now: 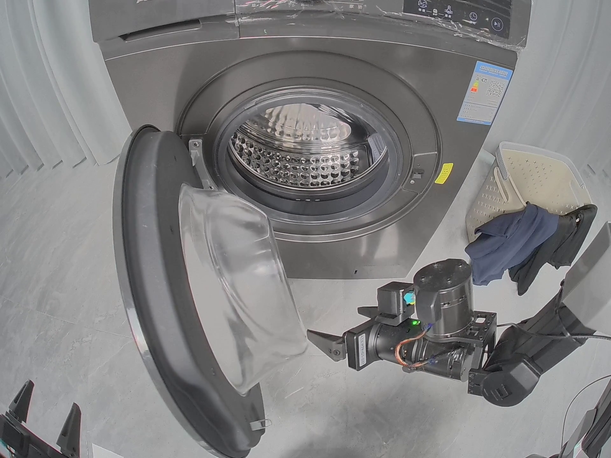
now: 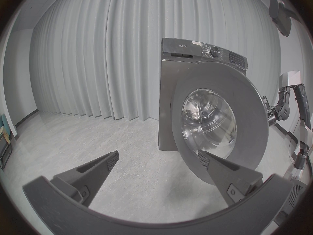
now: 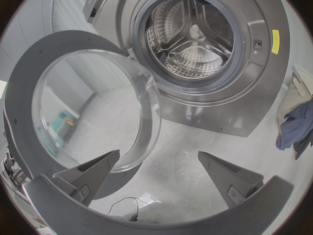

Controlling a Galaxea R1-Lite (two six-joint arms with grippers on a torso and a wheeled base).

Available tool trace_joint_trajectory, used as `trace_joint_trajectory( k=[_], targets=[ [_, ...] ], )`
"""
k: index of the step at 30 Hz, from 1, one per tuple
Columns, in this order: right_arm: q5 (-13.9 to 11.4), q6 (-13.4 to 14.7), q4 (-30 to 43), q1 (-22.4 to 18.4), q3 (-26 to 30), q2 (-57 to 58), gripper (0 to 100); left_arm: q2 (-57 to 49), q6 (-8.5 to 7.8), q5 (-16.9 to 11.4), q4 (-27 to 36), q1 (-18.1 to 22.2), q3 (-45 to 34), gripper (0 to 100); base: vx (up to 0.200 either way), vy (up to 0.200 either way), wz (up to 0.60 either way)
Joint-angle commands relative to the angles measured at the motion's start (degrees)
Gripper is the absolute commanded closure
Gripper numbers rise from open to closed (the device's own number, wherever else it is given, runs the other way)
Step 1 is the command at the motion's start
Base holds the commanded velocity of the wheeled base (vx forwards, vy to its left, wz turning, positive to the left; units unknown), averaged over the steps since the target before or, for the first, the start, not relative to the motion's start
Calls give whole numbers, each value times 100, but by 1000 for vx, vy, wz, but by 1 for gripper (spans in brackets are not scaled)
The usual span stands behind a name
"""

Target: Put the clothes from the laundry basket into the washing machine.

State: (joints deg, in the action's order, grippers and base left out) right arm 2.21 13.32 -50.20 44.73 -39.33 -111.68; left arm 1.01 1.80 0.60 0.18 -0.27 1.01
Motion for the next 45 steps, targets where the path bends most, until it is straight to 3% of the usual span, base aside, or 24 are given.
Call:
trace_joint_trajectory(
  k=[1, 11, 18, 24, 33, 42, 45],
  targets=[
    [-1, 21, -86, 62, -22, -91, 0, -57, 4, 2, -1, 0, -75, 0, 0, 0, 0],
    [-1, 30, -130, -17, -515, -478, 0, -66, 4, 2, -1, 0, -75, 0, -180, 0, 0],
    [210, 91, -139, 212, -1174, -891, 0, -66, 4, 2, -1, 0, -75, 0, 0, 0, 0],
    [228, 188, -209, 502, -1358, -882, 0, -66, 4, 2, -1, 0, -75, 0, 0, 0, 0],
    [219, 179, -306, 379, -1604, -1067, 0, -66, 4, 2, -1, 0, -75, 0, 0, 0, 0],
    [219, 179, -297, 511, -2316, -1655, 0, -66, 4, 2, -1, 0, -75, 0, 0, 0, 0],
    [236, 188, -306, 722, -2606, -1840, 0, -66, 4, 2, -1, 0, -75, 0, 0, 0, 0]
  ],
)
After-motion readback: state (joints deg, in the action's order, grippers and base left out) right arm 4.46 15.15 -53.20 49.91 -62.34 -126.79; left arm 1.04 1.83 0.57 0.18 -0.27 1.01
